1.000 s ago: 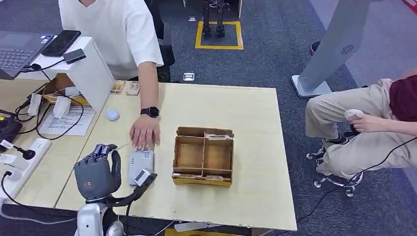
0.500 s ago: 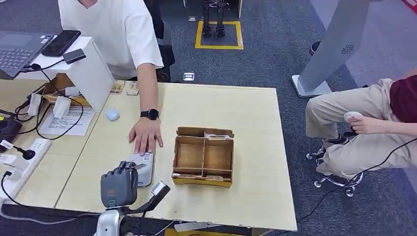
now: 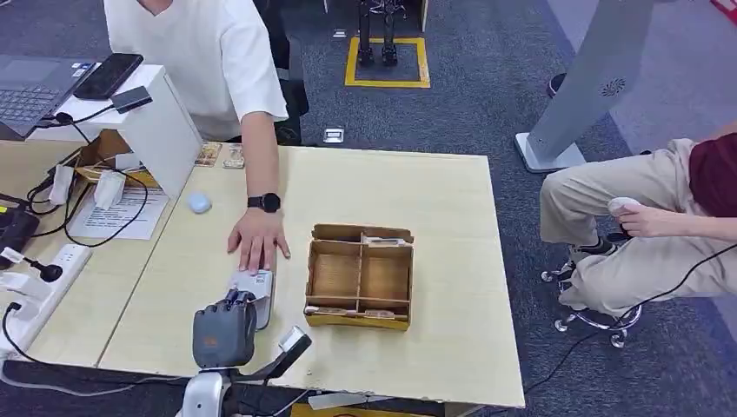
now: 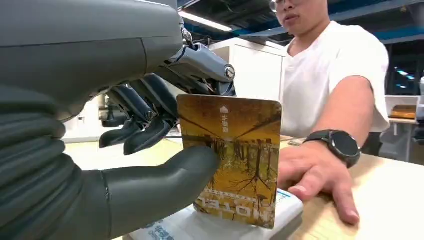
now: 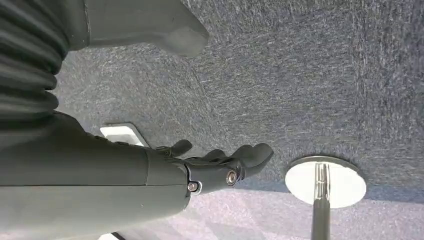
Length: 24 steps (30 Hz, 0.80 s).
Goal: Pass the card to the sensor for recognition and then transmit it.
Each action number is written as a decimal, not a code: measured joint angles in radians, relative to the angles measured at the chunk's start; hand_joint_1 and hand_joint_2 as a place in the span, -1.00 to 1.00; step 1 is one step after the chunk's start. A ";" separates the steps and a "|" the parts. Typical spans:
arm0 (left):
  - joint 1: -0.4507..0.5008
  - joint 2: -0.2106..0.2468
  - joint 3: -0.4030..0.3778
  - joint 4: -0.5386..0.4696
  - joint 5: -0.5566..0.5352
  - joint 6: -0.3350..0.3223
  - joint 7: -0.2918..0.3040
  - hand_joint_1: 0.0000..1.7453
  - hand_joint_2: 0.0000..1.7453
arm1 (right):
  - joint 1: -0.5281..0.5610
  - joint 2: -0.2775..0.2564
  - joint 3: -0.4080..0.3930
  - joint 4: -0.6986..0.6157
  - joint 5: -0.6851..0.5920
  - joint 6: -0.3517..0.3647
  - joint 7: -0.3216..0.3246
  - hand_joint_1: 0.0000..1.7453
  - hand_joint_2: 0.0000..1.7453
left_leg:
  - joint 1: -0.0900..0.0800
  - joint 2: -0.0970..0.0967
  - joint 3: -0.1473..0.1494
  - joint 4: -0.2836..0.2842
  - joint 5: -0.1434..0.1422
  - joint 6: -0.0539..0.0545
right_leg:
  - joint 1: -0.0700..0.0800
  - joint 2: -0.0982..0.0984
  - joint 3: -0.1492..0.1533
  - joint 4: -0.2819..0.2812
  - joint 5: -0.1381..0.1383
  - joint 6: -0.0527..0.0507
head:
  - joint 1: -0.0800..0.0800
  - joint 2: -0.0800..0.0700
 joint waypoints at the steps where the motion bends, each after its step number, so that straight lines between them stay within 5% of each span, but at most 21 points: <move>1: -0.002 0.000 -0.002 0.003 0.000 0.000 0.000 1.00 1.00 | 0.000 0.000 0.000 0.000 0.000 0.000 0.000 -1.00 1.00 | 0.000 0.000 0.000 0.000 0.000 0.000 | 0.000 0.000 0.000 0.000 0.000 0.000 | 0.000 0.000; 24: -0.024 0.000 -0.025 0.074 0.003 0.002 -0.027 1.00 1.00 | -0.001 0.000 0.000 0.000 0.002 0.000 -0.002 -1.00 1.00 | 0.000 0.000 0.003 0.000 0.000 0.000 | 0.000 0.000 0.003 0.000 0.000 0.000 | 0.000 0.000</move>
